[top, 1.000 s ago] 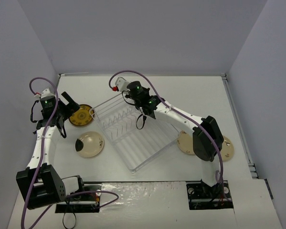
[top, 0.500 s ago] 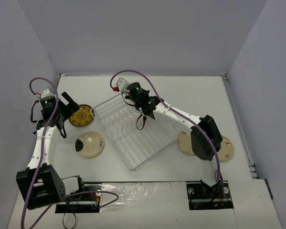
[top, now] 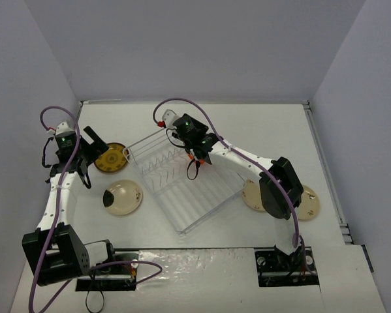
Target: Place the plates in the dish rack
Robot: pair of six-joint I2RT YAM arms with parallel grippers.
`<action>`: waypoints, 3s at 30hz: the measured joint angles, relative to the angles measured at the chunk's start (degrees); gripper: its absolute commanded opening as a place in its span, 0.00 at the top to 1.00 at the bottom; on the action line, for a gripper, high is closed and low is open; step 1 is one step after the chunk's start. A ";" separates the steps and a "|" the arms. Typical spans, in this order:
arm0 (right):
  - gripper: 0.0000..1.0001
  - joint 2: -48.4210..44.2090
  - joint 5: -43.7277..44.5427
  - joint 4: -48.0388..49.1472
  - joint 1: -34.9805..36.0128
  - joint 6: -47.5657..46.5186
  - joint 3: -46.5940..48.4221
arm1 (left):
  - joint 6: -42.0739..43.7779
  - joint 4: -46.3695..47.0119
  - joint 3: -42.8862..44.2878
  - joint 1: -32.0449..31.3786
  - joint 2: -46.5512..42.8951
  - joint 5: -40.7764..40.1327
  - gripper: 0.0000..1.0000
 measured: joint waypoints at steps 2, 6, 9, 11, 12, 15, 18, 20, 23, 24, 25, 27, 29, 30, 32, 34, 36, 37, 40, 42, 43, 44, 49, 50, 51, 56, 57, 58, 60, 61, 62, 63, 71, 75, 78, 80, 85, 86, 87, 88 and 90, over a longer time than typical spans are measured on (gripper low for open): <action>0.29 0.15 1.21 -1.53 0.17 0.81 1.49 | -0.01 -0.29 0.00 0.00 0.02 -0.14 0.03; 0.14 0.23 1.86 -3.63 0.35 3.58 5.39 | -0.07 -0.90 0.00 0.00 0.17 -0.61 0.03; 0.01 -0.34 1.59 -3.87 0.54 5.76 6.41 | -0.41 -1.57 0.00 0.00 0.27 -1.16 0.03; 0.00 -1.35 1.12 -4.01 0.64 7.61 6.37 | -0.69 -1.96 0.02 0.00 0.43 -1.49 0.03; 0.00 -2.09 0.91 -4.01 0.63 8.59 6.31 | -0.87 -2.10 0.10 0.00 0.62 -1.67 0.03; 0.00 -5.54 0.33 -3.33 0.21 12.27 5.33 | -1.53 -2.68 0.64 0.01 1.73 -2.71 0.03; 0.00 -11.63 -0.86 -1.45 -1.14 17.68 1.68 | -2.34 -3.10 1.63 0.17 3.98 -3.93 0.03; 0.00 -16.71 -3.04 2.48 -3.36 21.82 -2.77 | -3.09 -3.12 2.21 0.85 6.17 -4.21 0.03; 0.00 -24.08 -4.75 5.62 -7.70 27.02 -10.34 | -4.16 -2.55 3.08 2.35 10.89 -4.38 0.03; 0.00 -25.73 -4.79 6.34 -8.97 28.49 -12.17 | -4.51 -2.29 3.16 2.74 12.54 -4.36 0.03; 0.00 -27.23 -4.72 7.05 -10.25 29.92 -13.93 | -4.86 -2.12 3.25 3.09 14.16 -4.32 0.03; 0.00 -29.06 -4.72 8.09 -11.18 32.52 -16.55 | -5.76 -1.85 3.77 3.46 17.74 -4.40 0.03; 0.00 -29.98 -4.83 9.14 -11.28 34.53 -18.72 | -6.56 -1.21 4.19 3.50 20.74 -4.51 0.06; 0.00 -30.33 -4.89 9.49 -11.33 35.37 -19.79 | -6.88 -1.00 4.44 3.50 22.03 -4.58 0.09; 0.00 -30.75 -5.00 9.70 -11.41 36.69 -21.49 | -7.50 -0.69 5.43 3.54 24.64 -4.70 0.18; 0.00 -30.81 -5.10 9.72 -11.61 37.68 -22.36 | -7.97 0.05 6.64 3.55 27.08 -4.75 0.24; 0.00 -30.84 -5.20 9.70 -11.87 38.40 -22.84 | -8.30 1.11 7.76 3.61 29.32 -4.82 0.33; 0.00 -30.85 -5.22 9.72 -12.07 38.67 -22.88 | -8.49 1.26 8.07 3.61 29.99 -4.77 0.40; 0.00 -31.49 -5.20 9.74 -12.58 39.45 -23.32 | -9.18 1.68 10.17 3.75 33.15 -4.67 0.54; 0.00 -31.97 -5.20 9.74 -12.96 39.70 -23.62 | -9.40 2.37 11.43 3.82 34.29 -4.70 0.63; 0.00 -32.23 -5.20 9.74 -13.09 39.81 -23.79 | -9.55 2.63 11.82 3.82 34.88 -4.78 0.67; 0.00 -32.48 -5.20 9.74 -13.31 39.92 -23.99 | -9.77 2.78 12.15 3.83 35.52 -4.92 0.69; 0.00 -33.86 -5.16 9.72 -13.98 40.75 -25.19 | -10.86 4.03 13.13 3.87 37.03 -5.20 0.82; 0.00 -34.20 -5.13 9.72 -14.10 40.86 -25.43 | -10.96 4.34 13.23 3.87 37.23 -5.08 0.89; 0.00 -34.51 -5.10 9.72 -14.22 40.96 -25.58 | -11.09 4.64 13.27 3.87 37.36 -4.86 0.95; 0.00 -36.15 -4.85 9.72 -14.87 41.35 -26.00 | -11.65 6.28 13.31 3.87 37.83 -4.08 1.00; 0.00 -36.46 -4.77 9.76 -14.94 41.43 -26.10 | -11.61 6.42 13.31 3.87 37.84 -4.00 1.00; 0.00 -36.87 -4.76 9.76 -15.10 41.56 -26.36 | -11.59 6.55 13.31 3.87 37.84 -3.95 1.00; 0.00 -37.45 -4.71 9.75 -15.24 41.78 -26.75 | -11.55 6.65 13.29 3.87 37.84 -3.88 1.00; 0.00 -37.67 -4.70 9.74 -15.32 41.91 -26.93 | -11.45 6.77 13.22 3.87 37.78 -3.85 1.00; 0.00 -37.79 -4.70 9.74 -15.43 42.02 -27.06 | -11.28 6.90 13.05 3.87 37.59 -3.85 1.00; 0.00 -37.87 -4.70 9.72 -15.53 42.09 -27.16 | -11.09 6.97 12.82 3.87 37.32 -3.87 1.00; 0.00 -37.92 -5.47 9.76 -15.60 41.66 -27.37 | -8.15 7.24 7.44 3.87 24.18 -7.90 1.00; 0.00 -37.88 -6.89 9.81 -15.62 40.98 -27.38 | -5.60 9.42 5.90 3.87 14.89 -9.27 1.00; 0.00 -37.71 -7.78 9.96 -15.62 40.73 -27.38 | -3.31 10.50 5.84 3.87 9.82 -9.85 1.00; 0.00 -37.55 -8.57 10.19 -15.62 40.50 -27.38 | -1.61 11.22 5.84 3.85 7.41 -9.90 1.00; 0.00 -36.93 -12.30 11.36 -15.62 39.16 -27.38 | 4.18 12.80 5.84 3.20 4.43 -6.43 1.00; 0.00 -36.76 -13.13 11.49 -15.62 38.87 -27.38 | 5.65 13.34 5.84 2.79 3.93 -5.01 1.00; 0.00 -36.63 -13.98 11.59 -15.62 38.50 -27.38 | 7.29 13.84 5.91 2.28 3.48 -3.40 1.00; 0.00 -36.56 -14.88 11.61 -15.62 37.98 -27.38 | 9.21 14.29 6.11 1.55 3.12 -1.44 1.00; 0.00 -36.55 -16.82 12.05 -15.62 36.71 -27.38 | 13.73 15.10 7.22 -0.46 2.74 2.94 1.00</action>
